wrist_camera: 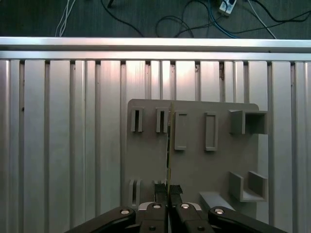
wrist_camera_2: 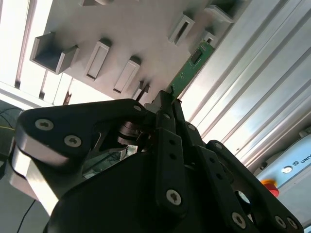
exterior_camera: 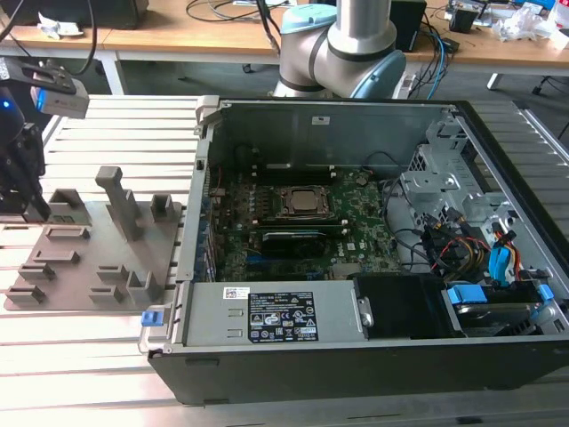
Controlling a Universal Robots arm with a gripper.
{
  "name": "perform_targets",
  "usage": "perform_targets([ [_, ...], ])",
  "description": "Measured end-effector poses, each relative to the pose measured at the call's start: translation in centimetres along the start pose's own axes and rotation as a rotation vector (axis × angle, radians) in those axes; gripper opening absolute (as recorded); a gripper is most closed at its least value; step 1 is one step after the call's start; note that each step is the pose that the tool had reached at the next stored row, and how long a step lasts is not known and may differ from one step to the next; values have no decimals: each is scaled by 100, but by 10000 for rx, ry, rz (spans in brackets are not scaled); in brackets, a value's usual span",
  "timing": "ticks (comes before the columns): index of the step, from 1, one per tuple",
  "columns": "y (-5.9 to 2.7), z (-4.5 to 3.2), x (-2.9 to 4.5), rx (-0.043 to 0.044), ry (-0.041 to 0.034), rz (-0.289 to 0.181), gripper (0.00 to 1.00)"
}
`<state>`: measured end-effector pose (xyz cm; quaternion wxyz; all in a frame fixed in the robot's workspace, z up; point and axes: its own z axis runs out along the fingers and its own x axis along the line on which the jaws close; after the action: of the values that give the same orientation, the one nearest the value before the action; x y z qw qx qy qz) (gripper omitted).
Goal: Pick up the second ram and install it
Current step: 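Pick up the second ram and move it above second insertion slot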
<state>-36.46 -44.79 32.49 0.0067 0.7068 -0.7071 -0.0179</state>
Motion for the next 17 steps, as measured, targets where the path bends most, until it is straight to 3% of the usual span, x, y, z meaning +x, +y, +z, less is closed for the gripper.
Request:
perform_targets([
  [17, 5, -143, -3, 0, 1, 0, 14],
])
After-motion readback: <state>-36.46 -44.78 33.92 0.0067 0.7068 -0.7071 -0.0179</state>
